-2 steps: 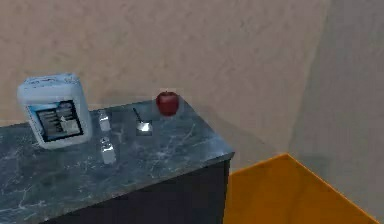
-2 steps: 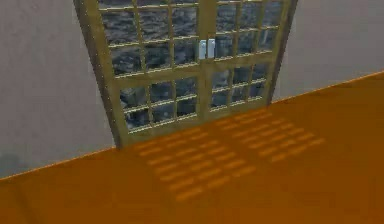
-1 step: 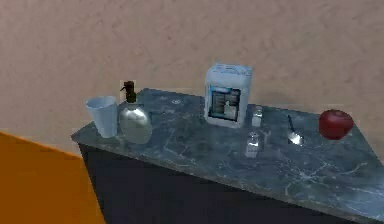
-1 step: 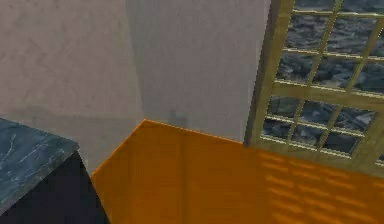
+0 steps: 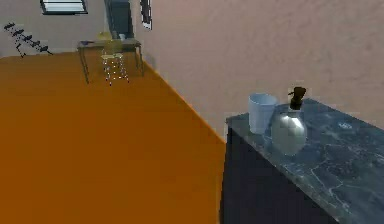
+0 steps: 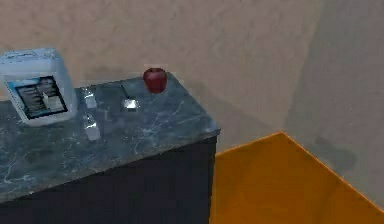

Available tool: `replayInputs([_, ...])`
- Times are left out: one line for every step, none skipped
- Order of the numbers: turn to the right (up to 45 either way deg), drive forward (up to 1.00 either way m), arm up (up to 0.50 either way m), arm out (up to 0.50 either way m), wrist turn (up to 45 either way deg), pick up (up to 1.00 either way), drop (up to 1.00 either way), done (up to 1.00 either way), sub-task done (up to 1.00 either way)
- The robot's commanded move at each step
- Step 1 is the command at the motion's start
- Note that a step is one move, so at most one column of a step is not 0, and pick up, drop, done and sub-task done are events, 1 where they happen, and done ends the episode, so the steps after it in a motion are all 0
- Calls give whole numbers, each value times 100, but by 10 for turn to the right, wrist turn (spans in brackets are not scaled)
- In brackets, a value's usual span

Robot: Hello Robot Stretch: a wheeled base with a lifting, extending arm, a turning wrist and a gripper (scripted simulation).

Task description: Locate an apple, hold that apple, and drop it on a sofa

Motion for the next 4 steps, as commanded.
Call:
replayInputs([450, 0, 0, 0, 0, 0, 0, 0, 0])
replayInputs([450, 0, 0, 0, 0, 0, 0, 0, 0])
replayInputs([360, 0, 0, 0, 0, 0, 0, 0, 0])
replayInputs([30, 0, 0, 0, 0, 0, 0, 0, 0])
